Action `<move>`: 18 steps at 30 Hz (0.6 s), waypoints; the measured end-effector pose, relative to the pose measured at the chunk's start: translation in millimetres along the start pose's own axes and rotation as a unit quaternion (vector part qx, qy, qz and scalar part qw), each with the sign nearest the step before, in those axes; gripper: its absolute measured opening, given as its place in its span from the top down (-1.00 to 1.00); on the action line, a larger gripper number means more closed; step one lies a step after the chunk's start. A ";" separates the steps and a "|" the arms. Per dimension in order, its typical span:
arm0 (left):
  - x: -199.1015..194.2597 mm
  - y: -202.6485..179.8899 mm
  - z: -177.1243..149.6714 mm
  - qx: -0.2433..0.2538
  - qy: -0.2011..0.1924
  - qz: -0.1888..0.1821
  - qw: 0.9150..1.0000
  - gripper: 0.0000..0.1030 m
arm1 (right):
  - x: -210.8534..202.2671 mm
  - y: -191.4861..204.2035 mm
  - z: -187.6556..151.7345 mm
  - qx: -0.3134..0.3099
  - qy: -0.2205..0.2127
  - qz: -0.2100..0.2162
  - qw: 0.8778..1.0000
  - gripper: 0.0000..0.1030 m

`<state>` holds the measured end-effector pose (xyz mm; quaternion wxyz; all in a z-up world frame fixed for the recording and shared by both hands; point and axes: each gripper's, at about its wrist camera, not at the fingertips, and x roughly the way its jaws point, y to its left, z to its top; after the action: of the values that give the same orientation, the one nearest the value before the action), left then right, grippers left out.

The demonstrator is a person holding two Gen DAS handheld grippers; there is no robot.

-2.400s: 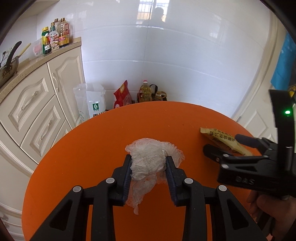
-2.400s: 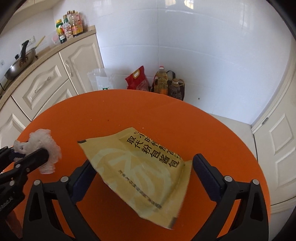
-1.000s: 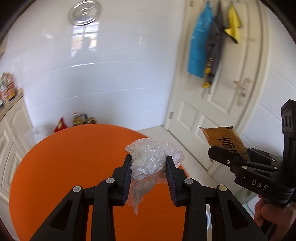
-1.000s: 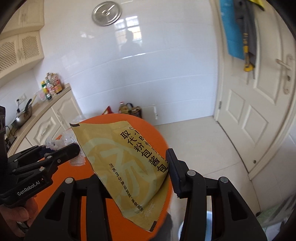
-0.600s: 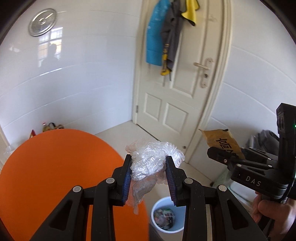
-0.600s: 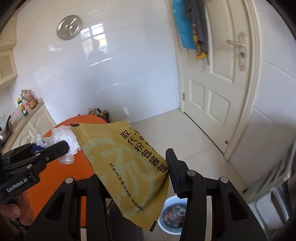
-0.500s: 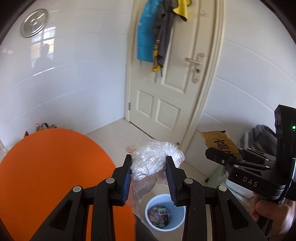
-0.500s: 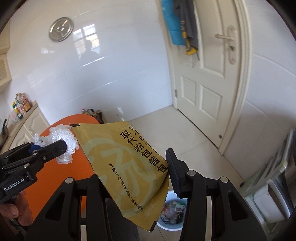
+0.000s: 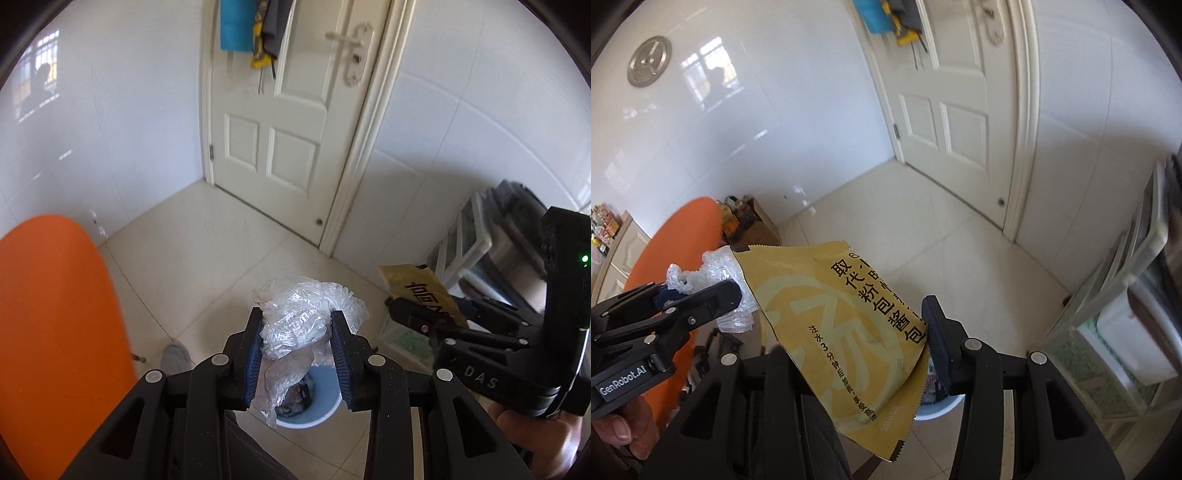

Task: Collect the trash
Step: 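Carry the film and yellow bag in both grippers over the blue bucket, then open both grippers to drop the film and bag into the bucket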

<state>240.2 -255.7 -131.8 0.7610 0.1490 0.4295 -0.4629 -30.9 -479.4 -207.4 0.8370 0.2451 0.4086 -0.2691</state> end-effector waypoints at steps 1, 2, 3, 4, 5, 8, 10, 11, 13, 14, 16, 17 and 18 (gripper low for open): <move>11.8 -0.4 2.4 0.003 0.013 -0.001 1.000 0.40 | 8.7 -4.9 -3.2 0.006 0.010 0.000 1.000 0.15; 21.6 0.3 -1.7 0.007 0.027 -0.001 1.000 0.40 | 18.2 -9.1 -7.6 0.015 0.021 0.001 1.000 0.15; 29.6 1.0 -2.6 0.008 0.038 -0.001 0.999 0.40 | 28.4 -14.0 -10.7 0.024 0.032 0.001 0.999 0.15; 39.9 0.9 0.0 0.009 0.050 -0.001 0.999 0.40 | 38.5 -19.2 -14.3 0.031 0.043 0.000 0.999 0.15; 47.7 1.7 -2.7 0.013 0.061 -0.002 0.998 0.36 | 46.1 -23.6 -17.9 0.038 0.051 0.000 0.998 0.15; 78.0 2.9 10.4 0.018 0.090 -0.006 0.996 0.35 | 70.8 -37.9 -24.1 0.061 0.076 0.004 0.995 0.15; 103.1 3.1 22.0 0.026 0.112 -0.007 0.993 0.27 | 86.0 -45.3 -28.7 0.072 0.092 0.006 0.993 0.14; 118.5 3.7 35.3 0.029 0.122 -0.004 0.992 0.16 | 93.4 -48.6 -30.8 0.078 0.100 0.010 0.992 0.13; 135.2 5.8 42.5 0.032 0.138 0.001 0.990 0.01 | 110.3 -54.3 -36.8 0.084 0.119 0.010 0.989 0.10; 140.1 7.5 42.4 0.033 0.146 0.004 0.989 -0.18 | 117.7 -57.2 -39.3 0.086 0.126 0.010 0.988 0.10; 161.4 -0.2 60.2 0.033 0.157 0.013 0.987 -0.36 | 132.1 -61.3 -46.0 0.092 0.144 0.013 0.985 0.10; 170.7 -2.0 70.3 0.034 0.158 0.014 0.987 -0.41 | 137.1 -63.0 -48.9 0.095 0.149 0.013 0.984 0.07; 173.9 -0.9 73.1 0.036 0.157 0.016 0.987 -0.44 | 142.1 -65.2 -52.1 0.100 0.154 0.014 0.983 0.02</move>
<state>312.4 -402.1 -226.4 0.6856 0.2539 0.5246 -0.4363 -28.0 -530.1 -364.2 0.7390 0.3719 0.5002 -0.2556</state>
